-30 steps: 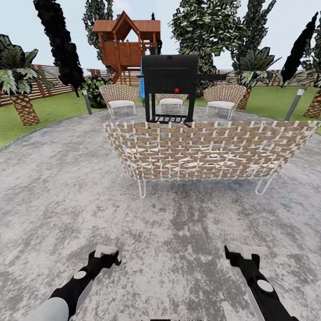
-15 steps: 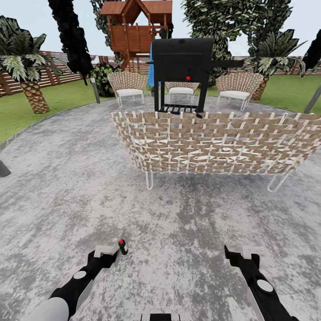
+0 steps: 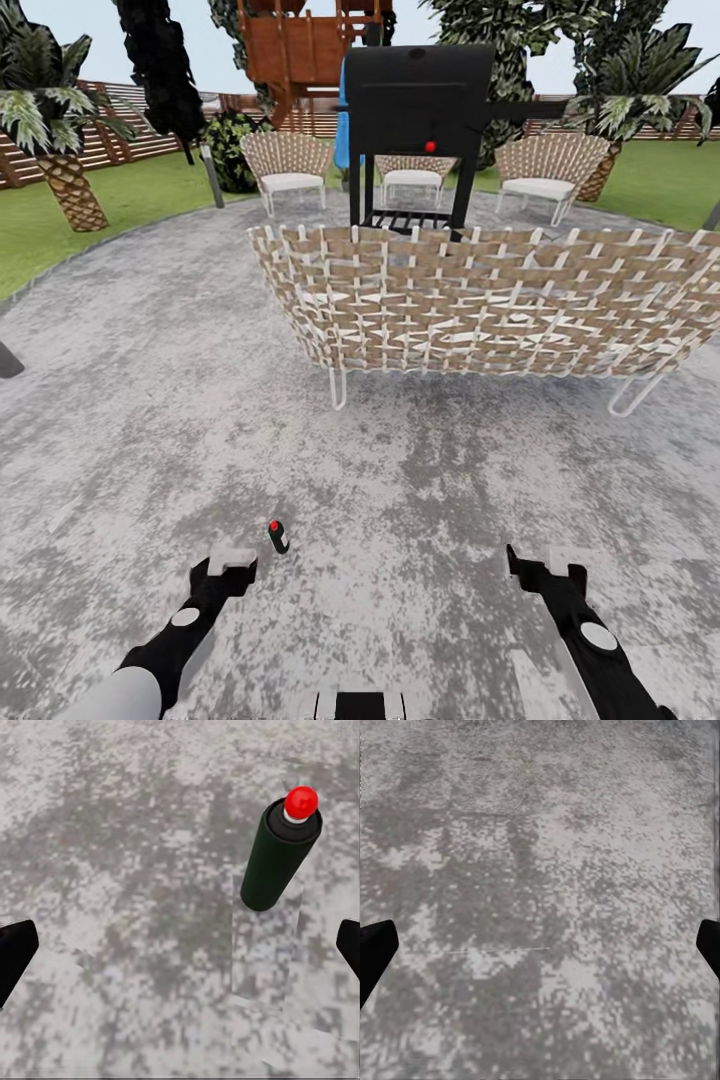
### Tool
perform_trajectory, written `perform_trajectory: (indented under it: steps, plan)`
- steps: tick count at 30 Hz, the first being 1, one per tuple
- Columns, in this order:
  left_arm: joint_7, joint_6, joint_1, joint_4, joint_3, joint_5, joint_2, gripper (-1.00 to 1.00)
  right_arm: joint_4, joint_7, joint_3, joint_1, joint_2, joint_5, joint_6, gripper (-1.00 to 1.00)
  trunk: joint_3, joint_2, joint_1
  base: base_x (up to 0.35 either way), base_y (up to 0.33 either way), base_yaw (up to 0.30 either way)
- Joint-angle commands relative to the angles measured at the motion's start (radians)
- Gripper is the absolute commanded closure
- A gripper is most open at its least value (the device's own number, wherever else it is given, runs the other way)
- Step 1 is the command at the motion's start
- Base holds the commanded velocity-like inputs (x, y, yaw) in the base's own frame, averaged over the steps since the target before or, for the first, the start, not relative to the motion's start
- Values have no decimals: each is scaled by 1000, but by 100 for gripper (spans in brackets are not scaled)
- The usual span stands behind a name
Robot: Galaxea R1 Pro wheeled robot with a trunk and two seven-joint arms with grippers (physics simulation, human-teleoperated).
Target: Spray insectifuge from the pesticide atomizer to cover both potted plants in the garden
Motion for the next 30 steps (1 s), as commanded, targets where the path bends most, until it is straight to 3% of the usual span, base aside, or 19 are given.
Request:
perform_trajectory:
  steps: [1,6,20,30]
  plan:
    - [3,-5,-1,1,6,-11,-1,-100,-31,-1,-1,0,-1,4,1,-100,-5,-1,0,0,0,0]
    - [3,-9,-1,1,4,-15,-2,-100,-126,2,2,-1,1,5,1,-100,-12,-1,1,0,0,0]
    - [3,-11,1,1,3,-13,-1,-100,-113,9,5,-1,6,5,2,-100,-12,-1,1,133,-103,3]
    - [3,-11,1,1,3,-12,-1,-100,-115,8,5,-1,8,5,0,-100,-12,-1,1,218,-187,175]
